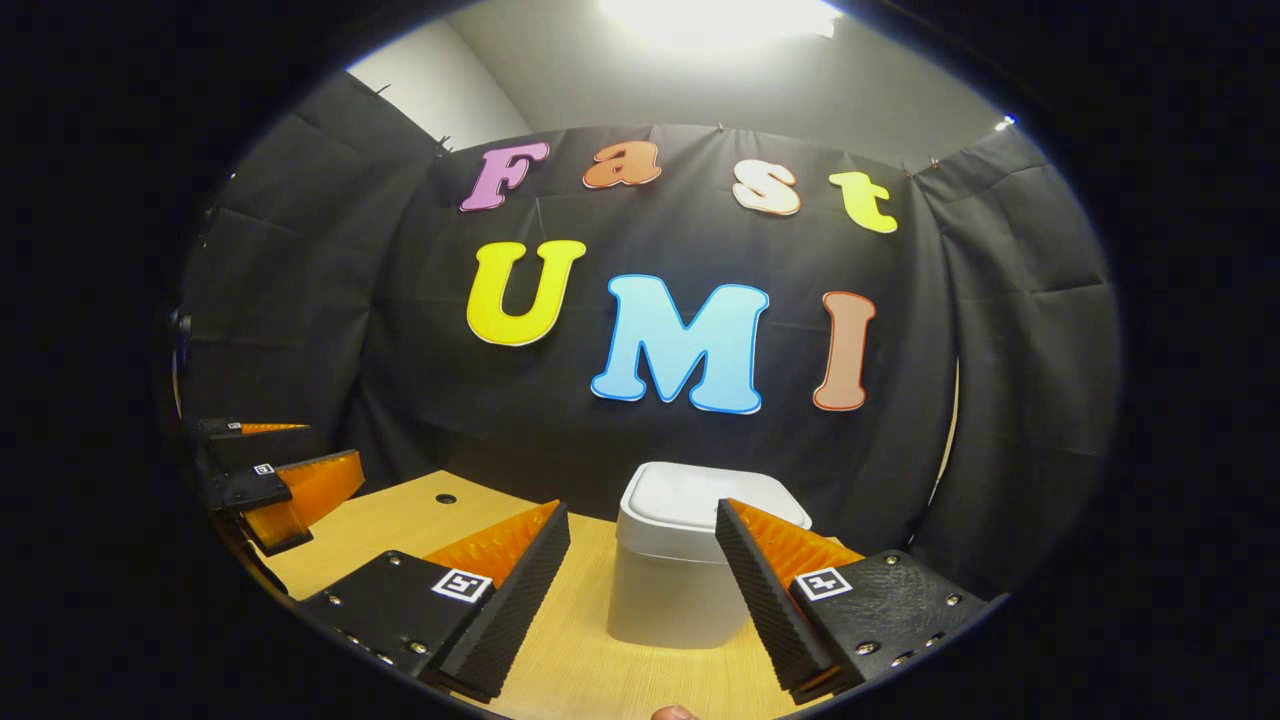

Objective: Press the lid of the desktop garbage bin to open it, pick up the crumpled paper on the desktop and throw it into the bin, then pick up the pop can on the desktop and drop it into the bin, and finally close the garbage bin lid.

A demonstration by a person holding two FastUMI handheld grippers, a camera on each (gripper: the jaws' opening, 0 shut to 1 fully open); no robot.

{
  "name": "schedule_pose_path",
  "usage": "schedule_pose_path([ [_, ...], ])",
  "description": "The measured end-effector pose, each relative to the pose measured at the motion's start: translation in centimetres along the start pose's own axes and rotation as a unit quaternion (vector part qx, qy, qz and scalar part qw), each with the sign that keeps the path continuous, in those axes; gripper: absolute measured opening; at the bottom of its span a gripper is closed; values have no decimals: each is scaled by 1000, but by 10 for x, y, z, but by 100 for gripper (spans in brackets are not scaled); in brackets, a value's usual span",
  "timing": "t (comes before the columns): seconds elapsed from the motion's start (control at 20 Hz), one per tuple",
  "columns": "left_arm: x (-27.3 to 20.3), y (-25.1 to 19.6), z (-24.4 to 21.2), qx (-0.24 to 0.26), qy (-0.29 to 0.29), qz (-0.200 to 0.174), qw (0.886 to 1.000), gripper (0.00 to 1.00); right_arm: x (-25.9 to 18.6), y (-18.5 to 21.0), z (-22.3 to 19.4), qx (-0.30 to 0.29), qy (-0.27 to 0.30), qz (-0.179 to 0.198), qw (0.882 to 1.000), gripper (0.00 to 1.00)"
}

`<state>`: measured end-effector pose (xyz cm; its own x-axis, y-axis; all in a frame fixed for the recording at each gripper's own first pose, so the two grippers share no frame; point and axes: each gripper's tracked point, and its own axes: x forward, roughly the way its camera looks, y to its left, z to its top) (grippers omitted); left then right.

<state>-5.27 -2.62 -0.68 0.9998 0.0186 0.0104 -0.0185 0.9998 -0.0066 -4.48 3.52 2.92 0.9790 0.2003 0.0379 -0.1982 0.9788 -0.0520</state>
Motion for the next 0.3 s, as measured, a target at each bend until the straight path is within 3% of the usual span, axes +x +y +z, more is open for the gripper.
schedule_pose_path([
  [0.3, -2, -11, 5, 2, -4, 2, 1000, 96, -1, -11, -4, 8, 3, -2, 1000, 94],
])
